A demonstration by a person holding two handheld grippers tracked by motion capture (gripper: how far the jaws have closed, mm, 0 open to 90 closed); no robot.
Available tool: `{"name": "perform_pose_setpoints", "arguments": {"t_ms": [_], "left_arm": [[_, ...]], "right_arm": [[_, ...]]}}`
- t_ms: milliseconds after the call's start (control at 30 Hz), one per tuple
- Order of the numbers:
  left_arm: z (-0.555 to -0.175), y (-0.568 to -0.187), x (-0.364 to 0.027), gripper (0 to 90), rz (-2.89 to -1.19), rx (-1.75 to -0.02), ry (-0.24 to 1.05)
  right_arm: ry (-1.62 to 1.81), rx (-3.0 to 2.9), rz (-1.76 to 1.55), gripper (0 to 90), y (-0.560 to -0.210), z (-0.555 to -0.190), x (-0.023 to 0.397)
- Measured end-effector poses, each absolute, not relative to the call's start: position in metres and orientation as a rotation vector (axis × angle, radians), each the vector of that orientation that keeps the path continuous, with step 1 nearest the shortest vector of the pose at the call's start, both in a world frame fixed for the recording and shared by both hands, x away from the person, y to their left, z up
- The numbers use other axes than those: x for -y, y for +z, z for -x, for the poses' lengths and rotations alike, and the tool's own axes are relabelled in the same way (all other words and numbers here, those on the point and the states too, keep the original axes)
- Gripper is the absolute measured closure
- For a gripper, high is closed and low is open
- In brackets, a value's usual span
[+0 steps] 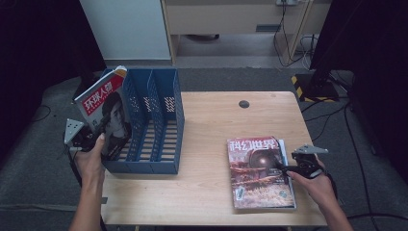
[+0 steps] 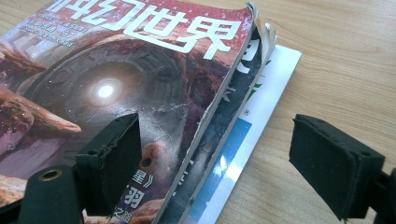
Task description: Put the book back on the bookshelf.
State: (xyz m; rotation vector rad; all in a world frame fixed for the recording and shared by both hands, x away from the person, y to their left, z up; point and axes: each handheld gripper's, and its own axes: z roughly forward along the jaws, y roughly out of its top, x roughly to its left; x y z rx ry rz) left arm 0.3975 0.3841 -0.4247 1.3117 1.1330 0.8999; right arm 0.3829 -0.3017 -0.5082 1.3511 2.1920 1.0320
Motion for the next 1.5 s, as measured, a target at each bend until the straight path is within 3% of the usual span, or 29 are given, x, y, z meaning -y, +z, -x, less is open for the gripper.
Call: {"name": "perform_pose_setpoints", "arguments": {"t_ms": [1300,1500], "left_arm": [[-0.372,-0.434,-0.399,83.6,-1.344,-1.243,0.859],[-0.375,-0.433,-0.399,79.8,-1.331,-1.257,0.873]], "right_arm": [[1.032,-2.201,-1.353,17.2,-0.508,-0.383,0.301],[1.034,-2.205,-1.348,17.1,-0.508,-0.382,0.301]]}}
